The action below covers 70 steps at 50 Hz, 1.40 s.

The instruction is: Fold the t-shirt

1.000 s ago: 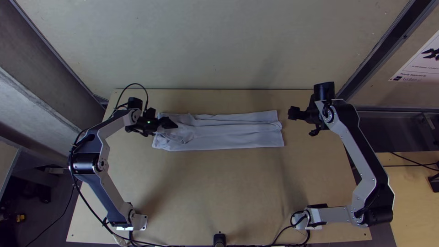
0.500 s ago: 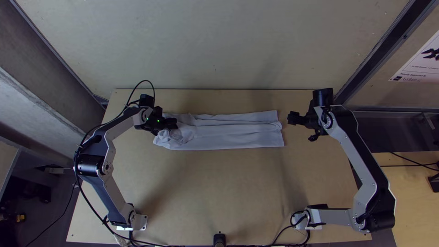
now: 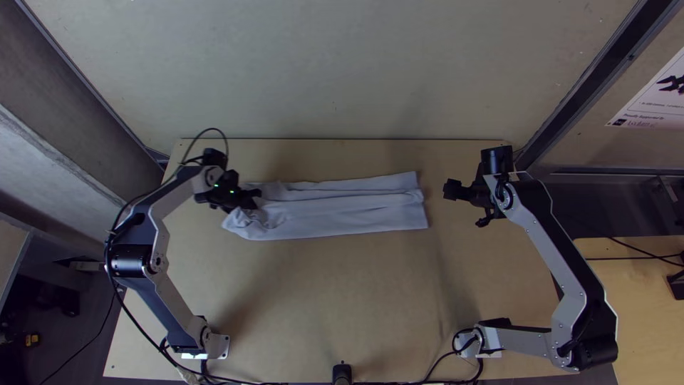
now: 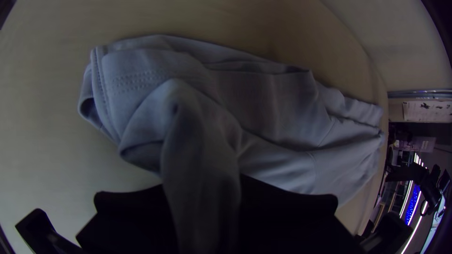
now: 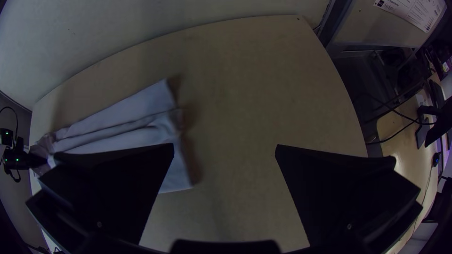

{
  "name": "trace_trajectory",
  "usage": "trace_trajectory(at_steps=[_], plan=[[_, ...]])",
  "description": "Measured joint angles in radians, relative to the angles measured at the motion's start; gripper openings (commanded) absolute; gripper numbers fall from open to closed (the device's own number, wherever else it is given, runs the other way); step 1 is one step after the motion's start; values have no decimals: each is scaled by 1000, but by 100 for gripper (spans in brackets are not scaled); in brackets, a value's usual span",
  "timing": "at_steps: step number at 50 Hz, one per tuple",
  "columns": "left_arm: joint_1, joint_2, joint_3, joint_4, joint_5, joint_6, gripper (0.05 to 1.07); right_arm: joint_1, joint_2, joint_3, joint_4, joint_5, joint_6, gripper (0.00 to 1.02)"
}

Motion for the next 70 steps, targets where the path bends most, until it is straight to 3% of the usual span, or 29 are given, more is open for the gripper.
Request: trace_trajectory(at_steps=[17,30,39,51,70], plan=[[331,1,140,-116,-117,302,8,-11,-42,-51,21,0,0,99],[407,17,306,-226,-260,431,8,-14,-72,-120,90,0,0,99],[338,6,334,-248,-395,454,8,-13,-72,-132,109,0,0,99],[169,-74,340,-303,-483,449,8,-34,-80,-132,111,0,0,99],[-77,-91,417,-408,-601,328,8,-108,-128,-133,111,0,0,99]])
